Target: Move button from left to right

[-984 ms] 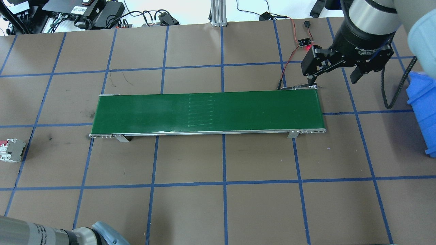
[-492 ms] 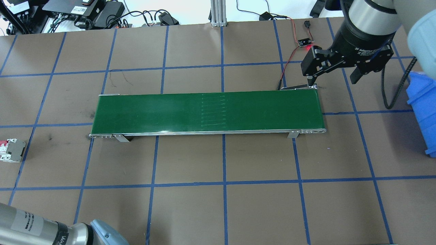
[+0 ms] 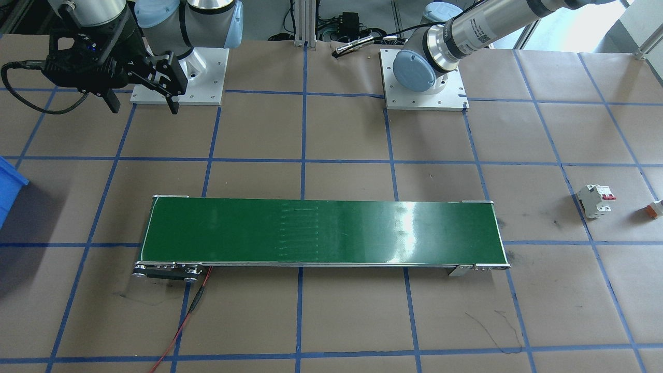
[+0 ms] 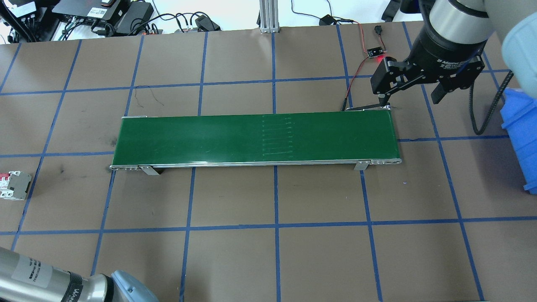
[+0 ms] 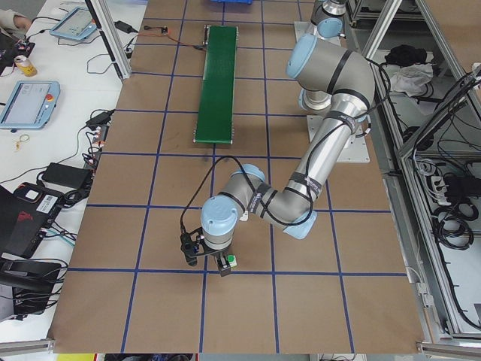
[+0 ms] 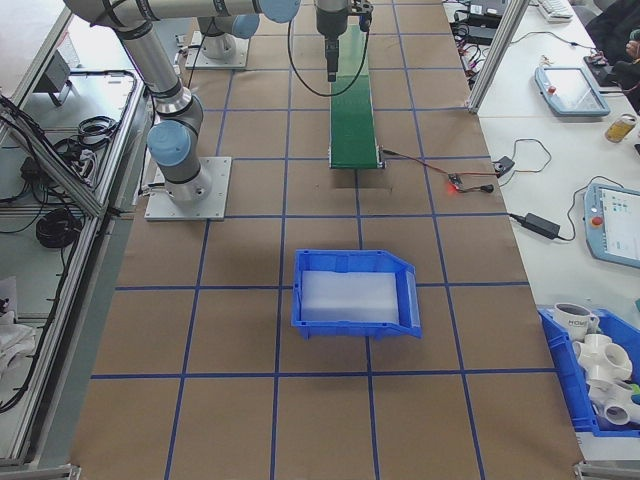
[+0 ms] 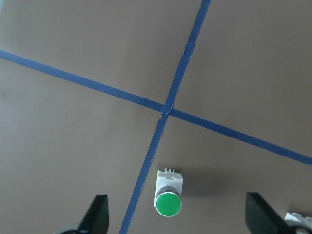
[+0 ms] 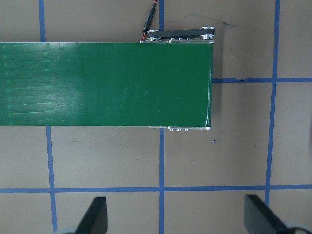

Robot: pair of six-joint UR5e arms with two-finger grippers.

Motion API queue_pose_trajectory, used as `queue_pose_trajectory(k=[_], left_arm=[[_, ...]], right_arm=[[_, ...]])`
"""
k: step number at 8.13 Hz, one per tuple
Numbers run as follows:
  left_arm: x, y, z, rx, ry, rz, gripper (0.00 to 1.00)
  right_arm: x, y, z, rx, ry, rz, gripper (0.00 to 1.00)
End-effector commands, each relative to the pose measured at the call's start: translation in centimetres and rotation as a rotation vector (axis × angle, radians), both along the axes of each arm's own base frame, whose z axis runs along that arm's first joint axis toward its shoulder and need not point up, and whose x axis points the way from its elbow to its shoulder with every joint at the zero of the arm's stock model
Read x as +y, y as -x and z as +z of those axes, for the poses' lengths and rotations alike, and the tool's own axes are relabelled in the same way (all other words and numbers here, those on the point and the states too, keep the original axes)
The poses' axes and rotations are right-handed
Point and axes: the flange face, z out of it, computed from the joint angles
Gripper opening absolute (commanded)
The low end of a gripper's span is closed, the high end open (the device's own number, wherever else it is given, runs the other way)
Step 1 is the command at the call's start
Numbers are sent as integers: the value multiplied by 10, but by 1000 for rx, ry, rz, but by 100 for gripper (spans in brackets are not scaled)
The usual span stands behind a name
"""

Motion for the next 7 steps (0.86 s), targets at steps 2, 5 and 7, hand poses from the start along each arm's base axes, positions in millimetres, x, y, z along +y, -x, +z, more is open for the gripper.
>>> queue_pose_trajectory(k=[2,5,7], left_arm=[[11,16,-48,51,-47,-128,100],[11,16,-60,33,-41,-131,100],[11,15,-63,34,-51,-118,100]], right_arm=[[0,0,1,0,1,0,100],[0,0,0,0,0,0,100],[0,0,0,0,0,0,100]])
